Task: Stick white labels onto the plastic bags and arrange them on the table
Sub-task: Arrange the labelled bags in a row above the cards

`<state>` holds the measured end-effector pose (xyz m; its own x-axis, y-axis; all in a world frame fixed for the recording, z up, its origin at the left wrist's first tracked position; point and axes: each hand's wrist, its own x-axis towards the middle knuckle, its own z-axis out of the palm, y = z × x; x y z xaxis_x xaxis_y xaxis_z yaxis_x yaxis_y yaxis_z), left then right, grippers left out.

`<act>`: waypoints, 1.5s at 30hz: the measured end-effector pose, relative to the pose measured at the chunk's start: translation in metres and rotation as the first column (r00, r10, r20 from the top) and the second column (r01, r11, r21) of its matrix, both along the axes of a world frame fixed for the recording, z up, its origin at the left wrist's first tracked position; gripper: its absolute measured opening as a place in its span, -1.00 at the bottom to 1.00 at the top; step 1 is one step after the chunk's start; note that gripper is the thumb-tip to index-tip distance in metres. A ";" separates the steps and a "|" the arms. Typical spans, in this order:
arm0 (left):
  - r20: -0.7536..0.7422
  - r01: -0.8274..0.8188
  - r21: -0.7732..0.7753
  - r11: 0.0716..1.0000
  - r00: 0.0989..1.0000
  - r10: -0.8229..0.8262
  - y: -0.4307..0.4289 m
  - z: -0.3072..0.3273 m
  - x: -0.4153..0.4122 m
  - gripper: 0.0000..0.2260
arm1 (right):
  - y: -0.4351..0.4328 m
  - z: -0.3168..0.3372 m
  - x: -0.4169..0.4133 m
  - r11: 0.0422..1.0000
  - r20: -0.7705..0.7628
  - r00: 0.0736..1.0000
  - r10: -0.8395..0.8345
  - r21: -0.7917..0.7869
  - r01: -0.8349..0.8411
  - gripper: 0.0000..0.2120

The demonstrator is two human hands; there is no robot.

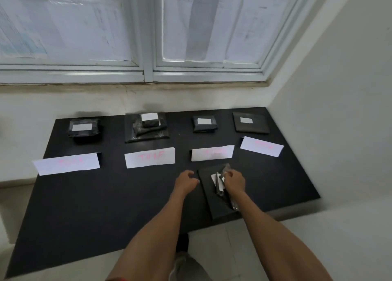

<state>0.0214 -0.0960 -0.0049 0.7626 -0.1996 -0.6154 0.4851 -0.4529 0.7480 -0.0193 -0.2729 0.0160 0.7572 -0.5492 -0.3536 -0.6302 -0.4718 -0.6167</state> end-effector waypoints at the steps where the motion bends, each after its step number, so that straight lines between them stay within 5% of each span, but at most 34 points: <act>1: 0.002 0.014 0.001 1.000 1.000 -0.014 -0.007 -0.001 -0.004 -0.57 | -0.005 0.000 -0.007 1.000 -0.007 1.000 -0.012 -0.009 0.012 -0.75; 9: -0.003 0.071 0.020 0.997 0.998 -0.071 -0.057 -0.009 -0.011 -0.61 | -0.052 -0.019 -0.027 0.999 -0.058 0.998 -0.036 0.015 0.037 -0.63; 17: 0.072 0.128 0.094 0.987 0.988 -0.135 -0.103 -0.018 0.001 -0.57 | -0.073 -0.048 -0.023 0.986 -0.074 0.984 0.163 0.034 -0.161 -0.54; 26: 0.229 0.387 0.288 0.876 0.860 -0.455 -0.125 -0.027 0.015 -0.55 | -0.090 -0.063 -0.021 0.954 0.007 0.954 0.299 -0.030 -0.299 -0.55; 36: 0.223 0.194 -0.061 0.979 0.959 -0.176 -0.088 0.007 0.017 -0.58 | -0.084 -0.022 -0.011 0.928 0.250 0.918 0.307 0.135 -0.347 -0.56; 45: 0.115 -0.090 -0.442 0.892 0.981 0.156 0.014 0.055 0.001 -0.61 | -0.008 0.028 0.007 0.880 0.430 0.866 0.256 0.266 -0.393 -0.66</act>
